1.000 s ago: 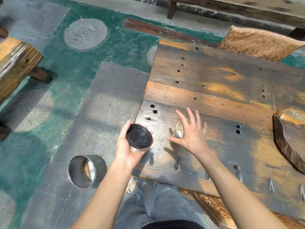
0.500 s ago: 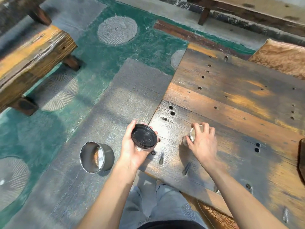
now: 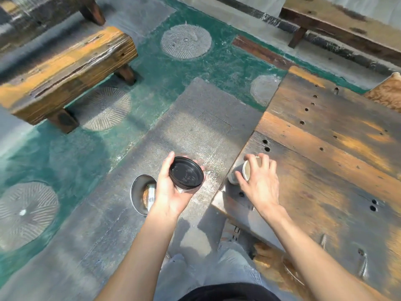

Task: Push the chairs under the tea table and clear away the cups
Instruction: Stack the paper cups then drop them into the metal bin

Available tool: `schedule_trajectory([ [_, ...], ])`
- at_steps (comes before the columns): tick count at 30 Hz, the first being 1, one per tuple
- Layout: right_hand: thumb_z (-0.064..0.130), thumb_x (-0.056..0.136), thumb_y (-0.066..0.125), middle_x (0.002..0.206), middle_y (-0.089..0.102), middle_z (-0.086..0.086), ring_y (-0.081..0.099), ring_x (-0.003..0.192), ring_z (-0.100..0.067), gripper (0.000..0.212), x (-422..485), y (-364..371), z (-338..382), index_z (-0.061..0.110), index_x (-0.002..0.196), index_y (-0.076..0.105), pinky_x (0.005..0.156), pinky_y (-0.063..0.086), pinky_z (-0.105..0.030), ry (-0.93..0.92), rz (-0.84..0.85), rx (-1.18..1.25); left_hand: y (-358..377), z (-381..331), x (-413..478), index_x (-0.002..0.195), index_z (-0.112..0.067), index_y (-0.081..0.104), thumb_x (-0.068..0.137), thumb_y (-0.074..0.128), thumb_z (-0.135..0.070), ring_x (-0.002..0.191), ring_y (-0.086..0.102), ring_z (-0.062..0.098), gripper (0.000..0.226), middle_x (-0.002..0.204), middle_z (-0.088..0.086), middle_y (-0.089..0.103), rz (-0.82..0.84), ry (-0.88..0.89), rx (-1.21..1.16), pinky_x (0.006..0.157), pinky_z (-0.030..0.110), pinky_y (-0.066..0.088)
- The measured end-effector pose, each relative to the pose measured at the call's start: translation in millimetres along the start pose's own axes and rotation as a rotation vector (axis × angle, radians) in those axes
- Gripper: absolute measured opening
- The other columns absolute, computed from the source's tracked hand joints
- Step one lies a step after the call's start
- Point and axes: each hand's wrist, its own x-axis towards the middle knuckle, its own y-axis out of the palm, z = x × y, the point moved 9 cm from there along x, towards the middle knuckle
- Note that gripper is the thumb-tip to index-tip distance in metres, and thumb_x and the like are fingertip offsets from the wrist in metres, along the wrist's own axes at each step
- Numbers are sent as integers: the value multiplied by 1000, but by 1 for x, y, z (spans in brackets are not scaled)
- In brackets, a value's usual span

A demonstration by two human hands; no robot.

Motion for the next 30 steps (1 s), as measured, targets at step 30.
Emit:
schedule_trajectory([
  [30,51,86,65,132,43,-2,41,118,-27,46,-6,149,328,34,126,48,76,57,-44,32,67,111,-212,-242,-2,99,-17,66,71,82,-43,103,66,35,41,108,14,67,-122,-55,-57,103,51,46],
])
